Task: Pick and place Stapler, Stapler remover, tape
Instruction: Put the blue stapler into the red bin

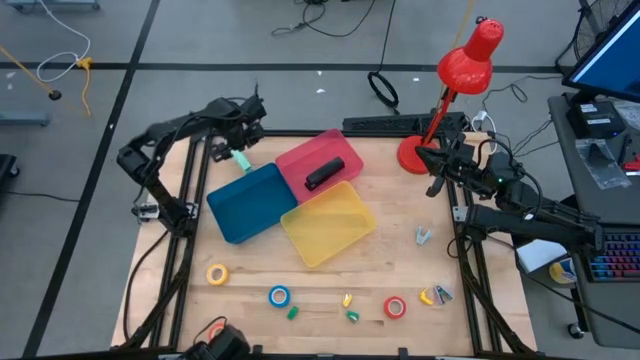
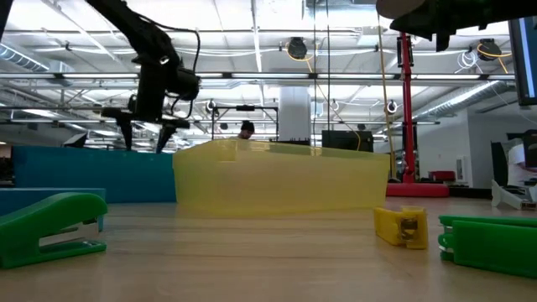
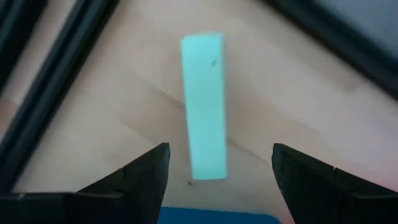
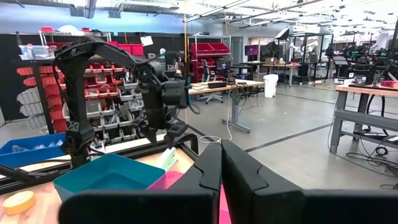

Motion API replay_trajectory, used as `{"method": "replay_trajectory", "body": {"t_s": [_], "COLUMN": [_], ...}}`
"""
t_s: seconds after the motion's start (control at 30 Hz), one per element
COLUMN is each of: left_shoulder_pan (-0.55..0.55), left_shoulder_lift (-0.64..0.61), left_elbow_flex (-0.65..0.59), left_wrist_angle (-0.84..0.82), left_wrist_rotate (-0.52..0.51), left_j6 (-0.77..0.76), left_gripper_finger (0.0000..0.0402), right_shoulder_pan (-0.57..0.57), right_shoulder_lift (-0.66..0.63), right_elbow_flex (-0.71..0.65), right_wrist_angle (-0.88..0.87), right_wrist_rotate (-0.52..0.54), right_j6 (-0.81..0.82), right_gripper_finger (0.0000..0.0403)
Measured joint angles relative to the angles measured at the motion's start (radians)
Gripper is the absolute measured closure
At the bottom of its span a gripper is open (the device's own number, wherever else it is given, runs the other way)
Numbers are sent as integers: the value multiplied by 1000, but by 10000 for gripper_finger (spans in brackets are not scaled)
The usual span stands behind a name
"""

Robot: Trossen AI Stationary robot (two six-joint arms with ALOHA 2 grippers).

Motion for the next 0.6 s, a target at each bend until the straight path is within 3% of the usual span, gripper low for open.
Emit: {"method": "replay_trajectory", "body": {"t_s": [0.17, 0.4, 0.6], "left_shoulder_pan": [1, 1, 1], "left_shoulder_lift": [0, 0, 0], "left_elbow_flex": [-98, -199, -250], "left_wrist_angle": [91, 306, 334], "left_wrist_rotate": [11, 20, 30], "left_j6": [-84, -89, -107], "left_gripper_finger": [119, 119, 119], "right_shoulder_pan": [0, 0, 0], "right_shoulder_lift": [0, 0, 0], "right_elbow_flex": [0, 0, 0], "right_wrist_angle": [0, 0, 0], "right_wrist_rotate": [0, 0, 0], "right_j6": [0, 0, 0], "right_gripper_finger": [402, 402, 402]}}
